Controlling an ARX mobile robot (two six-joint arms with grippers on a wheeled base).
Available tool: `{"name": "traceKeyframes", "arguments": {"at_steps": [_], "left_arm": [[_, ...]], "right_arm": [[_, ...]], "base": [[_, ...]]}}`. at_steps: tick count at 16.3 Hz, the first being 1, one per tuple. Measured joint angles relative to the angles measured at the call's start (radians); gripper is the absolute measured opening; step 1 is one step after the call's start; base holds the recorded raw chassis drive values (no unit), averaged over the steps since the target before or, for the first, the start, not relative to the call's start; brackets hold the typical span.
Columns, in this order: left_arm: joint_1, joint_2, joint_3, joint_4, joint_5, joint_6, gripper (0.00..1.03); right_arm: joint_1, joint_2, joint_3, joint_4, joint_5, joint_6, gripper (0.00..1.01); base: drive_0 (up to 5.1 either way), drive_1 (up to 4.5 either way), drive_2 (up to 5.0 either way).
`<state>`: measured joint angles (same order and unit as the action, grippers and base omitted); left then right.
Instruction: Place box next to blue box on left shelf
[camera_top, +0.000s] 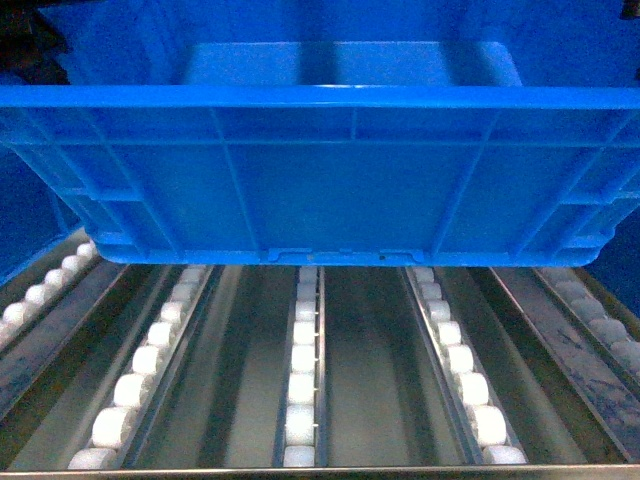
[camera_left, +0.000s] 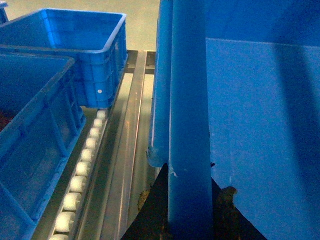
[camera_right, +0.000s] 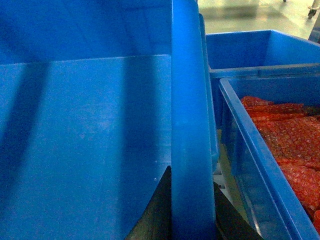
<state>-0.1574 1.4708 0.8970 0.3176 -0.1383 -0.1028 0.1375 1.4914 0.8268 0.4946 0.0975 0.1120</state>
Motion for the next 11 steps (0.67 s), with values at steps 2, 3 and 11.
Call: {"name": "traceKeyframes", "arguments": {"at_steps": [2,3,11], "left_arm": [[0.0,0.0,0.0,0.0,0.0,0.0,0.08],[0.0,0.0,0.0,0.0,0.0,0.0,0.08],[0.0,0.0,0.0,0.0,0.0,0.0,0.08]], "right_arm": [[0.0,0.0,0.0,0.0,0.0,0.0,0.07],[0.0,0.0,0.0,0.0,0.0,0.0,0.07],[0.0,0.0,0.0,0.0,0.0,0.0,0.07]], "base": [[0.0,4.35,-4.3],[0.0,4.35,-4.3],[0.0,2.18,-2.2]]}}
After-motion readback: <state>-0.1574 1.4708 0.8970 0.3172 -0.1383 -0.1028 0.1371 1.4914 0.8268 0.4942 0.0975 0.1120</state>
